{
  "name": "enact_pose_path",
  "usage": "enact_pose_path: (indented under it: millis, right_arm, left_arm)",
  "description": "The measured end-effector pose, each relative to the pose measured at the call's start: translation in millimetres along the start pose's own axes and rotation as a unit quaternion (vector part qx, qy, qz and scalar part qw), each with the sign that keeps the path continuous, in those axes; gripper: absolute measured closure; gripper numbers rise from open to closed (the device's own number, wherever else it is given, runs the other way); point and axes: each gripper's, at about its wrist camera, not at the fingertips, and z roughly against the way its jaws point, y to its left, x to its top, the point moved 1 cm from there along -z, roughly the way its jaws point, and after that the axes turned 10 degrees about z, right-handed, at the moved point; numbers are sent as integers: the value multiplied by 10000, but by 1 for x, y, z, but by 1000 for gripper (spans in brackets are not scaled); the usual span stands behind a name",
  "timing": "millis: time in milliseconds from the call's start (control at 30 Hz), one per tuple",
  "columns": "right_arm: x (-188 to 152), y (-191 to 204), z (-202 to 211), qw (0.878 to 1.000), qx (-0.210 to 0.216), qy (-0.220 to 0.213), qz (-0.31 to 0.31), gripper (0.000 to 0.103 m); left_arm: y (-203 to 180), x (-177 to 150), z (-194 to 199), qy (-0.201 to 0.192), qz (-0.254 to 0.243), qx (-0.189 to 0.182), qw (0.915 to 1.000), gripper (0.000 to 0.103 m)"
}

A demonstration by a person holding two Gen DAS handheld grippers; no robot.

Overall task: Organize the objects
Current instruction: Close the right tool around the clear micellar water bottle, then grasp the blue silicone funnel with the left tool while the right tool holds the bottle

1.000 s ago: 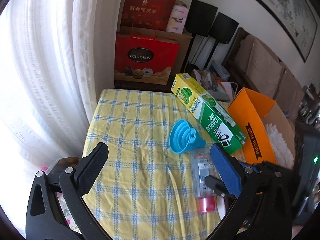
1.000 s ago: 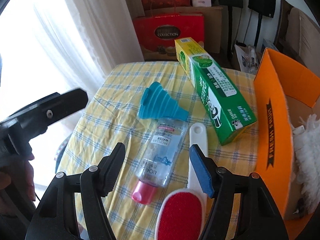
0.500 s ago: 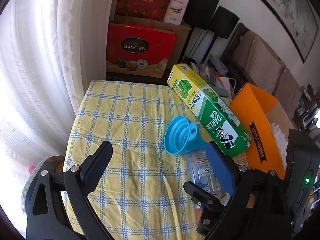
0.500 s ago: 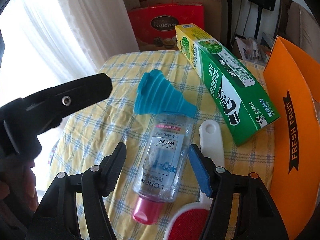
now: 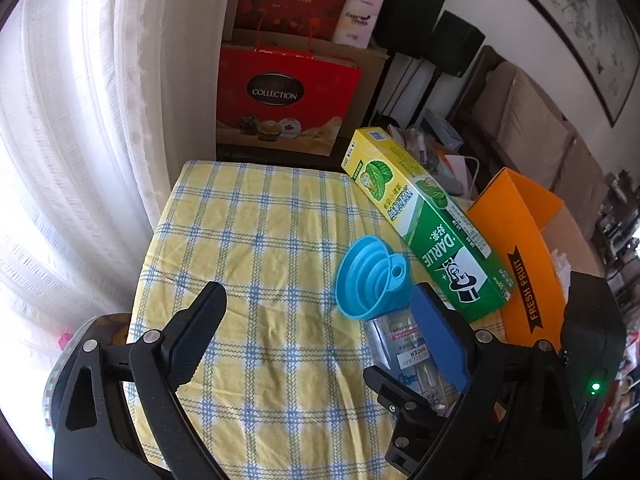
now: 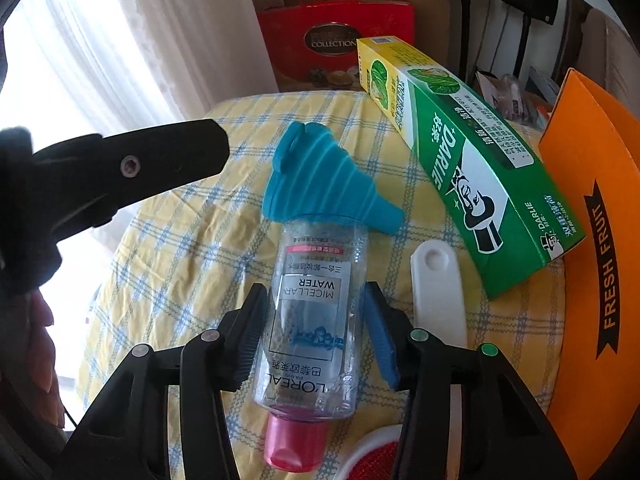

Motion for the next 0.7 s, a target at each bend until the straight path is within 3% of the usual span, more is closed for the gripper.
enact_pose_path:
  millis: [333,433,633,700]
  right_arm:
    - [0,-9,34,9990,331,-269,-100,55]
    - [-2,-12,44,9984,428,-336,-152,55]
    - [-6,-11,59,9976,540,-401,-152,55]
    - [-6,-11,61,9975,554,-401,-165,55]
  left_arm:
    - [-22,5,-9,57,-186,-57,9998,13]
    - [-31,8,-15,170,-216,-94,9996,25]
    - [-43,11,-28,376,-260,-156,9988,27]
    - [-46,9,-33,465,-270,-156,9984,34]
